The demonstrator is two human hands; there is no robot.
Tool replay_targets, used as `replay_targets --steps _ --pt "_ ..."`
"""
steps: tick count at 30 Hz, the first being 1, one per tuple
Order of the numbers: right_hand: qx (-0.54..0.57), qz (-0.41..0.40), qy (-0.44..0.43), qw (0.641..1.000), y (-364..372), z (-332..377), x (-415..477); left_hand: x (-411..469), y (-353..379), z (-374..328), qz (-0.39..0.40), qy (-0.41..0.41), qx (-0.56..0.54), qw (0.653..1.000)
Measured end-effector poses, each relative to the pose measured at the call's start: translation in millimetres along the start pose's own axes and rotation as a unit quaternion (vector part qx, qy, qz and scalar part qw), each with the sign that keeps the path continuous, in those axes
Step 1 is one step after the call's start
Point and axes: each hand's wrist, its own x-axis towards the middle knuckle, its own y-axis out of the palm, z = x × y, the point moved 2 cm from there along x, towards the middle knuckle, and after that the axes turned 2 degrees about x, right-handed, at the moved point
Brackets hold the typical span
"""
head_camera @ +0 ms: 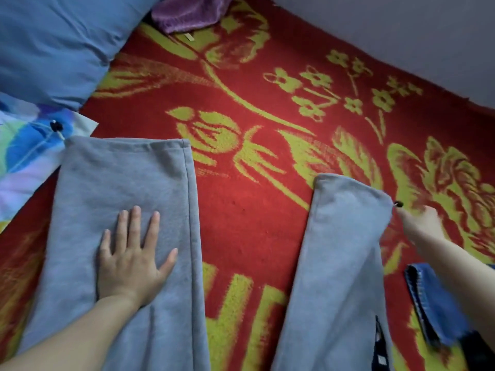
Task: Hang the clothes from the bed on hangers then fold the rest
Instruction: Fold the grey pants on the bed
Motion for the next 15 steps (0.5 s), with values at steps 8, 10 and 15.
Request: replay_targets --steps 8,10,15 --pt "-0.184 0.098 -0.293 0.933 63 68 -41 0 8 4 -0.009 -0.005 0.004 1.0" --pt "-0.185 0.126 -0.309 0.924 81 86 -44 0 9 4 -0.01 -0.005 0.005 1.0" --pt "-0.208 0.172 -0.253 0.929 104 75 -34 0 10 4 -0.026 -0.004 0.006 1.0"
